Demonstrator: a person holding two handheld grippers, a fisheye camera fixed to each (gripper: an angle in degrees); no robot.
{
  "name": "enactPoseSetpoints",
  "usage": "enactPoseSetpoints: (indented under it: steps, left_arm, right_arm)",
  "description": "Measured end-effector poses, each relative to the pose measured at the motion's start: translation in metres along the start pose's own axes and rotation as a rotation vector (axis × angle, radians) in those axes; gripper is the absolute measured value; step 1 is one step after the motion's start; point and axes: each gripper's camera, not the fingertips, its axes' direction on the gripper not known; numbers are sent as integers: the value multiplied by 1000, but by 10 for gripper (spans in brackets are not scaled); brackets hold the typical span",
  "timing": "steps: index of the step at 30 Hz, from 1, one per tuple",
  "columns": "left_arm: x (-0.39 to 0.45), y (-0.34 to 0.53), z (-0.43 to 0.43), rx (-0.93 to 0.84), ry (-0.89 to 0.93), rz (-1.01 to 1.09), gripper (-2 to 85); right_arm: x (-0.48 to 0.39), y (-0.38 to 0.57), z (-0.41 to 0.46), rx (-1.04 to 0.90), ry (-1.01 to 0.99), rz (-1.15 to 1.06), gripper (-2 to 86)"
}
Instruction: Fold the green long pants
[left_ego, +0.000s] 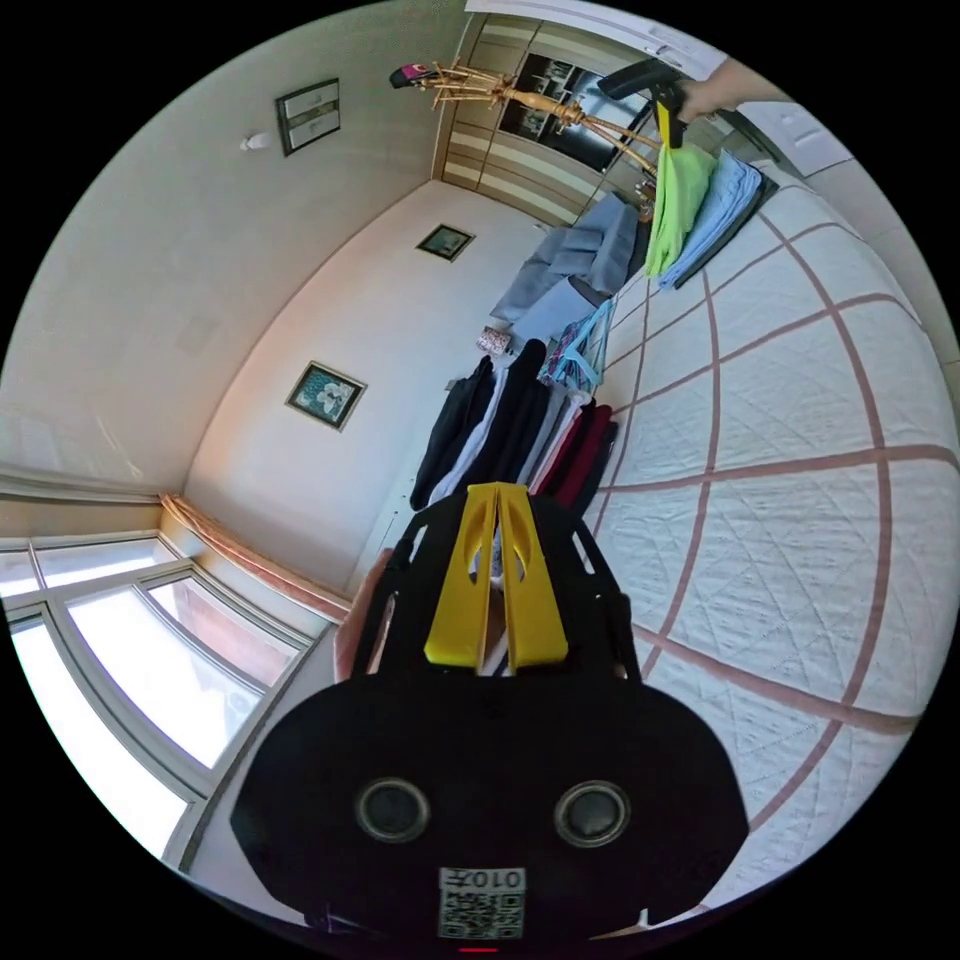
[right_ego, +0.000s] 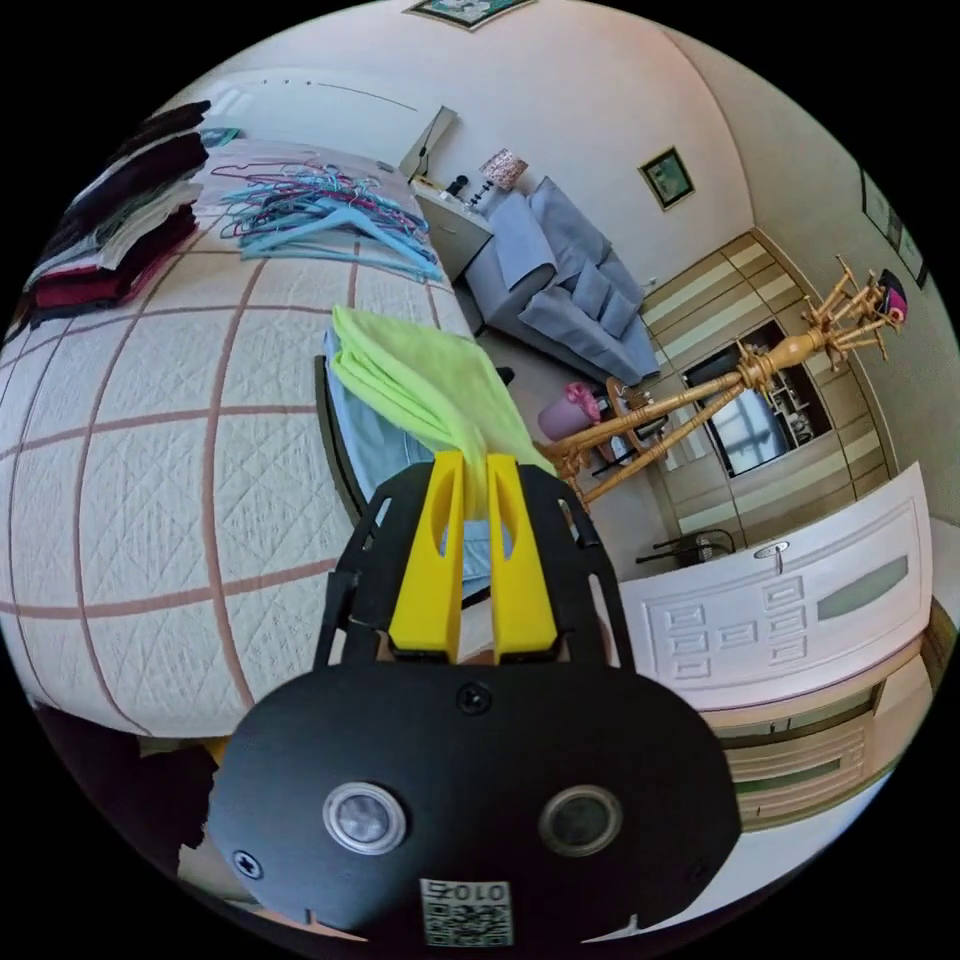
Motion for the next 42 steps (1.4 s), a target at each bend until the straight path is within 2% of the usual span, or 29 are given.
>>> enactPoseSetpoints:
  steps: [6, 11, 16, 18, 21, 22, 24, 26, 28, 30, 33, 34, 37, 39, 42]
  left_arm:
    - [-17, 10, -16, 25, 77, -41, -4]
    - [-48, 33, -36, 149, 225, -208, -4]
    - [-63, 51, -49, 181, 226, -232, -4]
    - [-67, 60, -54, 180, 224, -236, -4]
    - [-75, 84, -60, 160, 255, -274, -4]
    - [-78, 96, -61, 143, 274, -296, -3]
    - [-80, 115, -63, 118, 313, -330, -3]
    - [-78, 140, -66, 93, 346, -333, -4]
    - [-77, 154, -66, 58, 334, -324, -4]
    - [-80, 164, -64, 39, 330, -321, -4]
    - [-85, 176, -59, 34, 327, -322, -4]
    - [-86, 178, -58, 35, 321, -309, -4]
    - [-81, 177, -59, 51, 311, -271, -4]
    - [-79, 177, -59, 60, 334, -276, -4]
    - [-79, 184, -55, 68, 440, -338, -4]
  right_arm:
    - [-10, -32, -127, 228, 141, -94, 43]
    - [-27, -25, -225, 394, 188, -225, 38]
    - [-45, -16, -306, 582, 80, -320, 27]
    - [-56, -21, -337, 652, -74, -383, 22]
    - [-99, -41, -335, 578, -89, -530, 19]
    - [-106, -45, -331, 547, -124, -562, 19]
    - [-135, -47, -315, 472, -314, -700, 18]
    - [-153, -34, -306, 447, -336, -744, 20]
    - [-159, -17, -293, 446, -351, -652, 25]
    - [-158, 10, -265, 424, -579, -453, 41]
    - [-190, 53, -242, 358, -884, -369, 99]
    - [-201, 62, -241, 347, -908, -371, 115]
    - [-263, 96, -252, 304, -832, -467, 150]
    - [-300, 107, -266, 302, -678, -550, 147]
    - [-326, 107, -268, 337, -530, -553, 136]
